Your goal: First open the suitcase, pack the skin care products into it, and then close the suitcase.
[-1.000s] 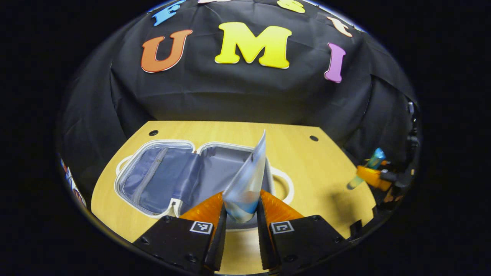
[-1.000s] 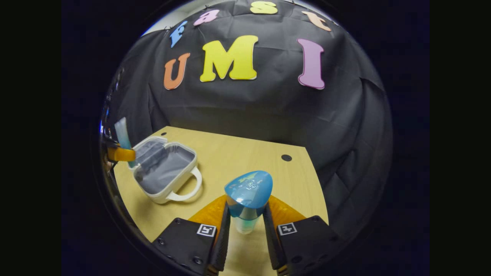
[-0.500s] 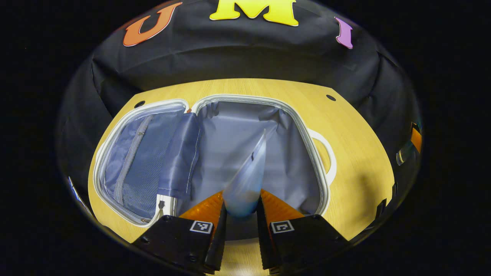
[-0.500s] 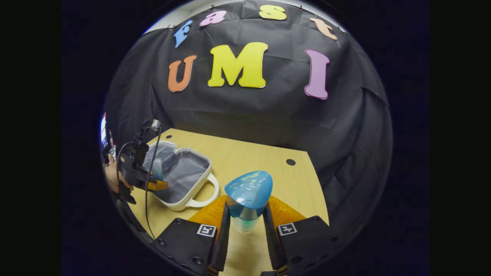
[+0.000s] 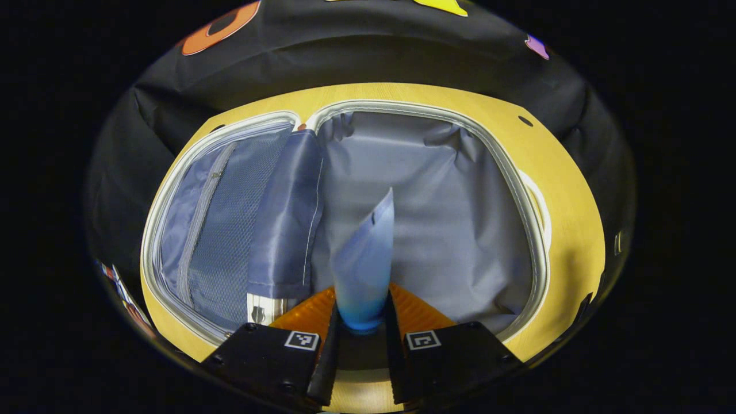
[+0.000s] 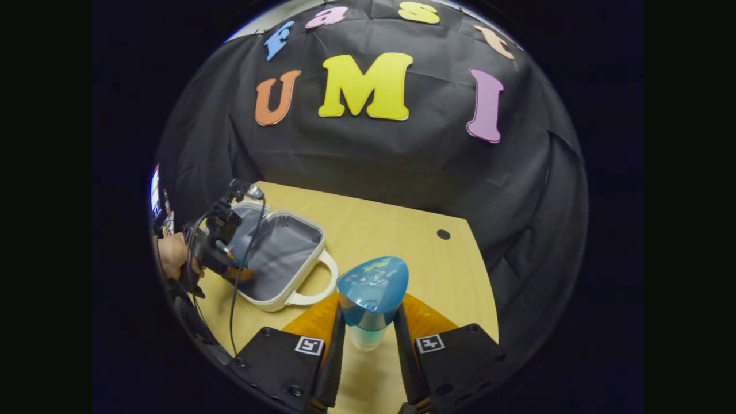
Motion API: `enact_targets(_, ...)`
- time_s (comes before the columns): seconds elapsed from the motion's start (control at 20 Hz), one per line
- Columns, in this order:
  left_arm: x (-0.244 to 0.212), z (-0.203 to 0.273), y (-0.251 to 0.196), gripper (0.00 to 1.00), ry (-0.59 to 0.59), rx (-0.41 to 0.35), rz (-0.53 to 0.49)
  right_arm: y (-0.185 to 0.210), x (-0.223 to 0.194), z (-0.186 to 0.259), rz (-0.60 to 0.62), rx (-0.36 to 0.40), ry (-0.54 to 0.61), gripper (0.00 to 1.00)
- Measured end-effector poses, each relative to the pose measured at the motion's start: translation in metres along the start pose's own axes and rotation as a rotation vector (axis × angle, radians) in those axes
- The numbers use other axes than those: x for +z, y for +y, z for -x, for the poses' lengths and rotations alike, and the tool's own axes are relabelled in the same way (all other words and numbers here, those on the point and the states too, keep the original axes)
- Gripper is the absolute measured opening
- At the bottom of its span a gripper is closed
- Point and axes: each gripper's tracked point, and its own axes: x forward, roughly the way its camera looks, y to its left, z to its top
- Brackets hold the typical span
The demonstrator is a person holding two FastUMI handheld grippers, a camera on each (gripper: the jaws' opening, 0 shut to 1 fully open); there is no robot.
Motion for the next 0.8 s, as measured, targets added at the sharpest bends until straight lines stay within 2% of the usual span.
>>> enact_targets(0.1,0.002,-0.004,0.0,0.41,0.037,0.004,0.005,0.011,0.004,-0.005,0.009,0.02,0.008,0.41)
enact_targets(0.2,-0.006,-0.01,-0.003,0.41,0.118,-0.005,0.056,0.021,0.012,-0.009,0.022,0.036,0.006,0.41)
enact_targets(0.3,-0.001,-0.012,-0.002,0.41,0.108,-0.01,0.094,0.03,0.02,-0.012,0.032,0.05,0.002,0.41)
enact_targets(0.6,0.001,-0.01,-0.007,0.44,0.087,-0.031,0.107,0.066,0.041,-0.024,0.04,0.113,-0.011,0.41)
enact_targets(0.65,0.001,-0.008,-0.012,0.48,0.085,-0.042,0.11,0.073,0.044,-0.026,0.046,0.125,-0.017,0.41)
enact_targets(0.7,0.002,-0.003,-0.015,0.67,0.073,-0.044,0.111,0.08,0.049,-0.027,0.054,0.134,-0.024,0.41)
enact_targets(0.75,0.004,0.004,-0.016,0.65,0.056,-0.039,0.121,0.087,0.054,-0.029,0.062,0.144,-0.033,0.41)
enact_targets(0.8,0.008,0.013,-0.017,0.75,0.019,-0.04,0.133,0.093,0.059,-0.031,0.067,0.154,-0.043,0.41)
